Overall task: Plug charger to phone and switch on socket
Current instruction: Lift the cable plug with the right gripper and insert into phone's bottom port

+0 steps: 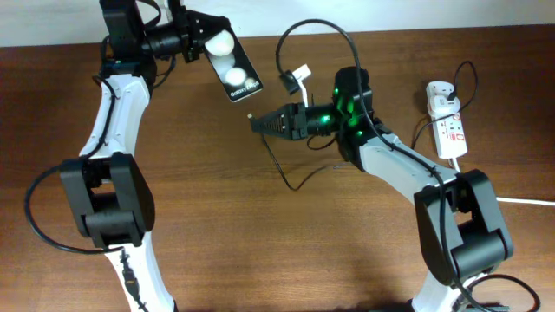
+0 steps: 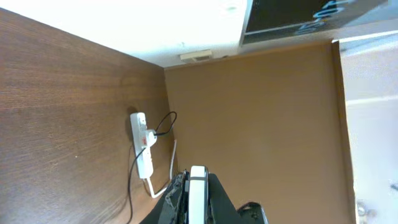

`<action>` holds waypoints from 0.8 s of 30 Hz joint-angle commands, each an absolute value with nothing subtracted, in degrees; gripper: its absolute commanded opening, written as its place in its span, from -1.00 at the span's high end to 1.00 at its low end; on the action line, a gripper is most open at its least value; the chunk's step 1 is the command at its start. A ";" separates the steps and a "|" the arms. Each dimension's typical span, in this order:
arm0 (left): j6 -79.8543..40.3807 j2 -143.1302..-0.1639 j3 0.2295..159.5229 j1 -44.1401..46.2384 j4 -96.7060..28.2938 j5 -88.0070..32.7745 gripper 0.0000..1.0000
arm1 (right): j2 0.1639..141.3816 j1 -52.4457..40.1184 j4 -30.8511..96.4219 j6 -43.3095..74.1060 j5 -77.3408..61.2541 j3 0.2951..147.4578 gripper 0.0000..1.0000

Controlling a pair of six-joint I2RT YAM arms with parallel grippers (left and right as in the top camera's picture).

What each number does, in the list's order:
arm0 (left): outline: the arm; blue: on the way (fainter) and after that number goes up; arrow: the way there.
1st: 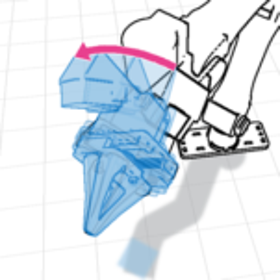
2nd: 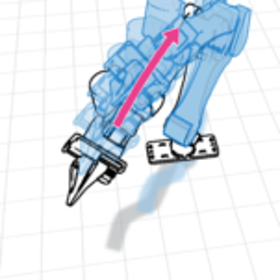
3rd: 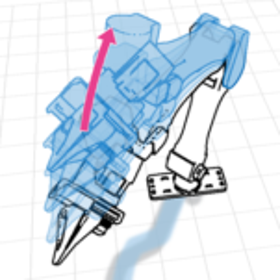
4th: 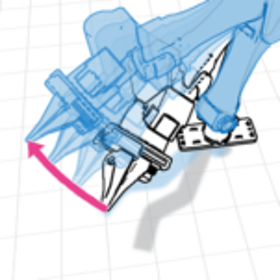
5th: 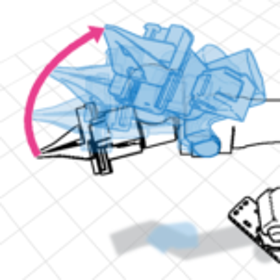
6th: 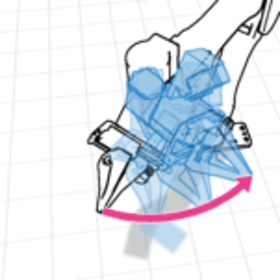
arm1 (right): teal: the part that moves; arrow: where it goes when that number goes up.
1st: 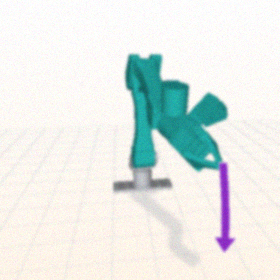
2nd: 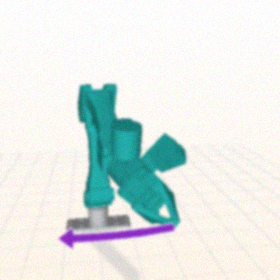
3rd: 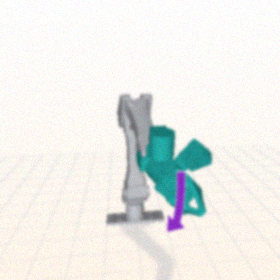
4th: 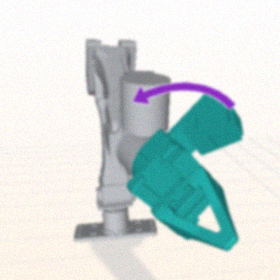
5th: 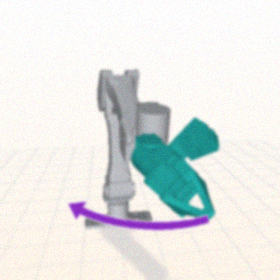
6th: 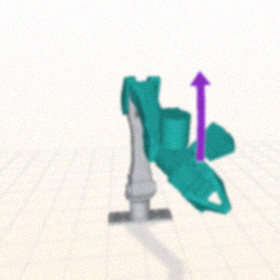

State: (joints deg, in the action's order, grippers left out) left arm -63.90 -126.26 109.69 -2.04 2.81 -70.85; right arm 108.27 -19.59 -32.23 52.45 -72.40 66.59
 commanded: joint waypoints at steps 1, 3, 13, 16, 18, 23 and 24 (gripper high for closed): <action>-67.72 -126.41 110.63 -1.87 4.08 -69.21 1.00 | 106.98 -19.73 -34.83 58.46 -67.05 67.20 0.92; -67.35 -126.41 110.63 -1.87 4.08 -70.67 1.00 | 106.98 -19.73 -34.98 60.53 -65.14 67.20 0.92; -65.91 -126.41 110.63 -1.87 4.05 -73.47 1.00 | 106.98 -19.75 -40.14 64.82 -62.94 67.20 0.92; -65.91 -126.41 110.63 -1.85 4.05 -73.47 1.00 | 106.98 -19.75 -40.14 64.82 -62.92 67.20 0.92; -65.93 -126.41 110.63 -1.61 4.05 -73.21 1.00 | 106.98 -19.75 -40.14 64.82 -62.92 67.20 0.92; -65.95 -126.41 110.63 -0.19 4.05 -72.20 1.00 | 106.98 -19.73 -40.10 64.84 -62.78 67.20 0.92; -65.95 -126.41 110.63 -0.14 4.03 -72.23 1.00 | 106.98 -19.75 -40.07 64.84 -62.67 67.20 0.92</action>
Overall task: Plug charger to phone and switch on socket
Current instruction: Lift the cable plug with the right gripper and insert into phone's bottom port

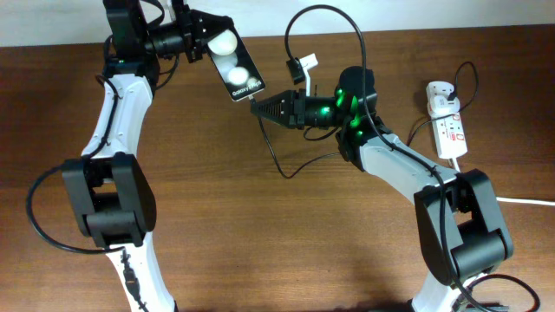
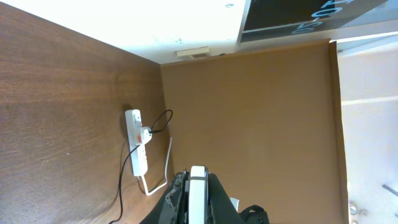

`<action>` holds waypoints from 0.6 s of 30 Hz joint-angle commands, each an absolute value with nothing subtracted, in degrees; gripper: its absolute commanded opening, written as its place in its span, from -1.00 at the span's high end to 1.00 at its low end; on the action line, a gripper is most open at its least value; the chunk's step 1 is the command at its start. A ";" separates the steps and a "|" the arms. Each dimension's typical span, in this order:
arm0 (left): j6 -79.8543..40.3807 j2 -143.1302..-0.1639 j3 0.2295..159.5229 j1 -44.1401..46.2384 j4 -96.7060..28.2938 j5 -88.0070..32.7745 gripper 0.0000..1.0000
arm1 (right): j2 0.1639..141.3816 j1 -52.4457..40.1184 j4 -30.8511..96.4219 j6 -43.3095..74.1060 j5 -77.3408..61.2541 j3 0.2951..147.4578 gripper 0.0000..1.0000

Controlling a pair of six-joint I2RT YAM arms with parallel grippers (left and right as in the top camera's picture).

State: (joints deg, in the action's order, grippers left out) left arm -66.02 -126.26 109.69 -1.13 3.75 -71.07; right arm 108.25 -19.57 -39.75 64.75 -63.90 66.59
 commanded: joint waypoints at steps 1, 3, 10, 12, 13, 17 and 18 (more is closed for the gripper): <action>-65.98 -126.41 110.63 -0.14 4.05 -72.25 1.00 | 106.98 -19.75 -40.07 64.88 -62.63 67.20 0.92; -65.98 -126.41 110.63 -0.14 4.05 -72.27 1.00 | 106.98 -19.73 -39.88 65.28 -62.41 67.20 0.92; -65.98 -126.41 110.63 -0.16 4.05 -72.18 1.00 | 108.25 -19.75 -40.71 66.28 -63.53 67.18 0.92; -65.98 -126.41 110.63 -0.16 4.08 -71.96 1.00 | 109.32 -19.75 -45.06 66.32 -64.66 67.18 0.92; -65.98 -126.41 110.63 -0.14 4.08 -71.72 1.00 | 109.34 -19.75 -45.06 66.30 -64.64 67.18 0.92; -66.70 -126.41 110.63 -0.14 4.08 -71.77 1.00 | 109.47 -19.75 -45.04 64.77 -64.62 67.18 0.92; -66.83 -126.41 110.63 -0.14 4.05 -71.96 1.00 | 109.67 -19.75 -45.04 64.79 -64.34 67.18 0.92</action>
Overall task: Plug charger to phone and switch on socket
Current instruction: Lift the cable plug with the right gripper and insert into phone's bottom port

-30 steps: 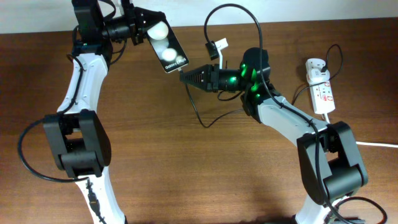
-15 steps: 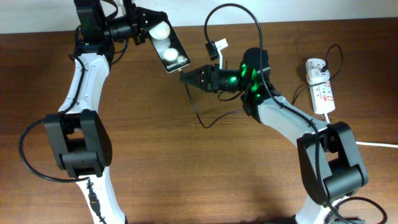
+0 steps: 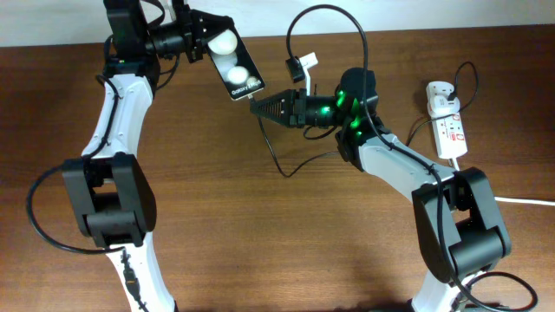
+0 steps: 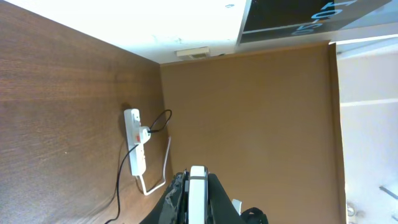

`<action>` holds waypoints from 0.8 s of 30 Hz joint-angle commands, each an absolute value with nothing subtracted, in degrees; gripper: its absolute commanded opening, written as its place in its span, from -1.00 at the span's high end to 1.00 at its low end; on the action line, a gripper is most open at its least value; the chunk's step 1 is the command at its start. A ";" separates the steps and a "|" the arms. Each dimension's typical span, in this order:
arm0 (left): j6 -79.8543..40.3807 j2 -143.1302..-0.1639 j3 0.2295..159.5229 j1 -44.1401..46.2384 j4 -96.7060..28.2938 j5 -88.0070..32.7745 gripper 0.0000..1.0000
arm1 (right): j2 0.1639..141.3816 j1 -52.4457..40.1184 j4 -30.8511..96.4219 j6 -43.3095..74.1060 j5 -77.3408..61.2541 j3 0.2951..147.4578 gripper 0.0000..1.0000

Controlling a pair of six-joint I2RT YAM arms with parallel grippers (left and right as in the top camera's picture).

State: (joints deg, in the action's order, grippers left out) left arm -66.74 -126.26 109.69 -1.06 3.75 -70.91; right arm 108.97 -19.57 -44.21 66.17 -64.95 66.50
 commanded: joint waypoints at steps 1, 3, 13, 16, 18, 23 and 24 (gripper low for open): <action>-66.83 -126.41 110.63 -0.14 4.05 -72.40 1.00 | 109.91 -19.75 -45.01 64.90 -63.81 67.18 0.92; -66.83 -126.41 110.63 -0.14 4.08 -73.30 1.00 | 110.00 -19.75 -44.99 65.63 -63.37 67.18 0.92; -66.81 -126.41 110.63 -0.14 4.08 -74.19 1.00 | 110.00 -19.86 -45.01 73.49 -58.41 67.18 0.92; -66.81 -126.41 110.63 0.08 4.08 -74.76 1.00 | 110.00 -19.86 -44.97 74.48 -56.84 67.18 0.92; -66.81 -126.41 110.63 0.12 4.08 -75.13 1.00 | 110.00 -19.84 -45.01 75.50 -56.25 67.20 0.92; -66.81 -126.41 110.63 0.12 4.08 -78.76 1.00 | 110.00 -19.86 -45.04 73.97 -57.32 67.20 0.92; -66.81 -126.41 110.63 0.12 4.08 -79.57 1.00 | 110.00 -19.86 -45.06 73.28 -57.91 67.20 0.92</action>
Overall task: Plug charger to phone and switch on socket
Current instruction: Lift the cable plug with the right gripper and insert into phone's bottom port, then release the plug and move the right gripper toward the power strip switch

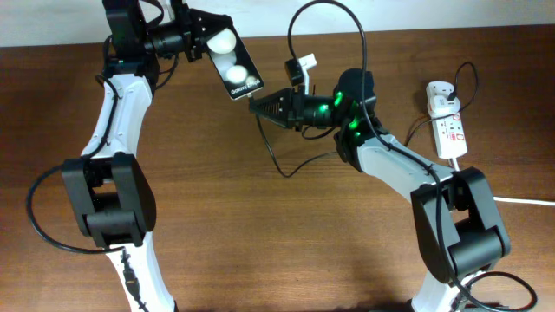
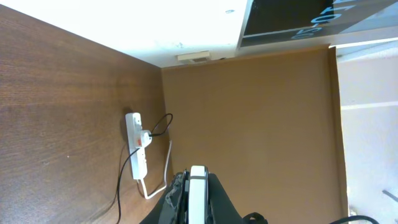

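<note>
A phone (image 1: 234, 71) with two white circles on its dark back hangs above the table's far left, and my left gripper (image 1: 208, 45) is shut on its upper end. The left wrist view shows only the phone's white edge (image 2: 198, 190) between the dark fingers. My right gripper (image 1: 267, 105) is shut on the charger connector (image 1: 253, 101), whose tip points left and sits just off the phone's lower end; whether they touch cannot be told. The black cable (image 1: 279, 160) loops from it over the table and up past a white tag (image 1: 300, 66). The white socket strip (image 1: 450, 128) lies at the far right.
A white charger adapter (image 1: 440, 94) sits plugged into the strip's far end, with a black lead curling off it. The same strip (image 2: 137, 152) shows in the left wrist view. A white mains cord (image 1: 520, 200) runs off the right edge. The table is brown wood.
My right gripper has shifted slightly toward the table's back with the connector, bringing its tip closer to the phone's lower end. The left gripper and phone have hardly moved.
At first my right gripper held the connector well below and right of the raised phone. Then it stood higher and nearer, tip just under the phone's lower end, and stayed there. Now the tip sits right by that end. The left gripper has held the phone throughout.
</note>
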`<action>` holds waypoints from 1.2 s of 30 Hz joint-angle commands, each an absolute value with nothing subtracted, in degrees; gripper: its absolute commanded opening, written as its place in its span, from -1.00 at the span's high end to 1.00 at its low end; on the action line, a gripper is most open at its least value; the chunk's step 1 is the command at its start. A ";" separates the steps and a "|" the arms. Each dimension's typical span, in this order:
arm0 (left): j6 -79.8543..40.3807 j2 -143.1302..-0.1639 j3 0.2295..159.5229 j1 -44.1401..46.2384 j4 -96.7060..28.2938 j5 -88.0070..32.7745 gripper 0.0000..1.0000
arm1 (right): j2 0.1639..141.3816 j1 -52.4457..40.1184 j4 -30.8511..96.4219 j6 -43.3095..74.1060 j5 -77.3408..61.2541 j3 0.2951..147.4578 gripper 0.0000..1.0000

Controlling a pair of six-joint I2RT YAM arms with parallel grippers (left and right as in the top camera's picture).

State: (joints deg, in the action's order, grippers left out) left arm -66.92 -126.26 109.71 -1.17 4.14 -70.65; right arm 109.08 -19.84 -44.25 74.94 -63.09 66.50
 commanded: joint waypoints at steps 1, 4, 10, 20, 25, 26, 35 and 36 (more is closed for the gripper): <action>-66.81 -126.41 110.63 0.12 4.08 -79.96 1.00 | 110.00 -19.86 -45.04 72.36 -58.13 67.20 0.92; -66.81 -126.41 110.63 0.40 4.05 -81.08 1.00 | 110.00 -19.86 -45.65 72.20 -58.26 67.20 0.92; -66.81 -126.41 110.63 1.13 4.10 -80.55 1.00 | 110.00 -19.86 -47.55 73.84 -58.04 67.20 0.92; -68.14 -126.41 110.63 1.13 4.08 -79.83 1.00 | 110.00 -19.86 -50.13 79.20 -56.73 67.20 0.92; -65.49 -126.41 110.63 2.42 4.49 -81.34 1.00 | 110.00 -19.84 -48.18 80.51 -54.11 67.20 0.92; -65.41 -126.41 110.63 3.07 4.49 -81.32 1.00 | 110.00 -19.84 -48.23 80.97 -53.63 67.20 0.92; -65.01 -126.41 110.63 3.22 4.47 -82.06 1.00 | 110.00 -19.86 -48.23 81.95 -53.60 67.20 0.58; -65.01 -126.41 110.63 2.92 4.47 -81.95 1.00 | 110.00 -19.86 -48.23 81.95 -54.22 67.20 0.40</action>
State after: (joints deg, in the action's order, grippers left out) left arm -65.95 -126.26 109.78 0.32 4.38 -74.98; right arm 109.65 -20.40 -47.88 82.11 -60.73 66.52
